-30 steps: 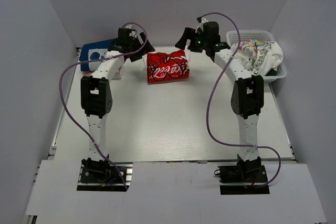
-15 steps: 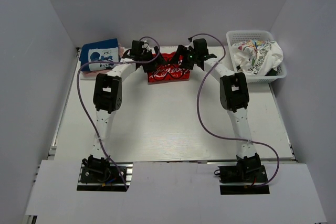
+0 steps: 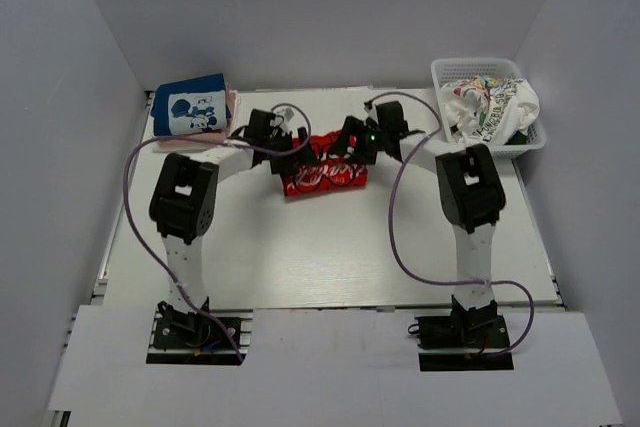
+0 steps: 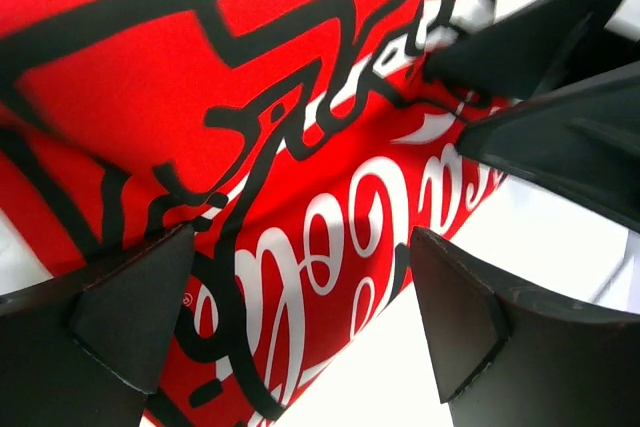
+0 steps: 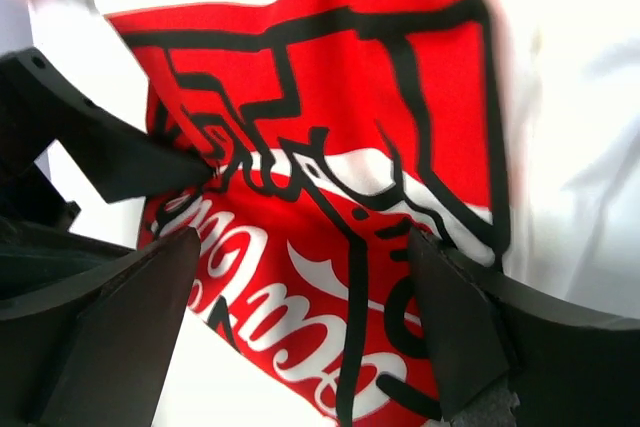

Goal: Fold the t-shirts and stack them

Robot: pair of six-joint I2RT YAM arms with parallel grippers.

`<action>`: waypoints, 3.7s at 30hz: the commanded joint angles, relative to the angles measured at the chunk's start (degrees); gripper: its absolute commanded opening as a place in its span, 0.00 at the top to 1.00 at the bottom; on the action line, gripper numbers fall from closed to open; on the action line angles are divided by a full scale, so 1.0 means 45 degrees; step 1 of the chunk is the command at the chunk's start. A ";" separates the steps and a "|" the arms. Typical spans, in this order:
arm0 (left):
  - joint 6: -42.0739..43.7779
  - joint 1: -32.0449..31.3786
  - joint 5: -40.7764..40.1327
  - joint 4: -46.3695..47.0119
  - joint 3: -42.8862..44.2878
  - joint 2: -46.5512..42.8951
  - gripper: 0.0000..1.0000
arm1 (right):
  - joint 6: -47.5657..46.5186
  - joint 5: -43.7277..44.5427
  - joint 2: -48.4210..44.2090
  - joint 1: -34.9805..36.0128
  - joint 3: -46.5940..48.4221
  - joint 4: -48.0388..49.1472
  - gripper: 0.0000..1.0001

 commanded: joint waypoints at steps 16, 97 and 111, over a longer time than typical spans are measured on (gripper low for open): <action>-0.0694 -0.1528 -0.2344 -0.1267 -0.5942 -0.7932 0.00 | -0.1849 -0.0029 -0.9786 0.1925 -0.8554 0.0683 0.09; 0.2256 -0.1899 -0.3848 -0.2671 -0.4182 -0.2093 1.00 | -0.2864 0.4579 -1.3827 0.1261 -1.1952 0.1897 0.09; 0.4559 -0.1899 -0.9017 -0.4388 -0.0457 -0.4278 1.00 | -0.3118 0.5908 -1.4024 0.1242 -1.2324 0.1780 0.09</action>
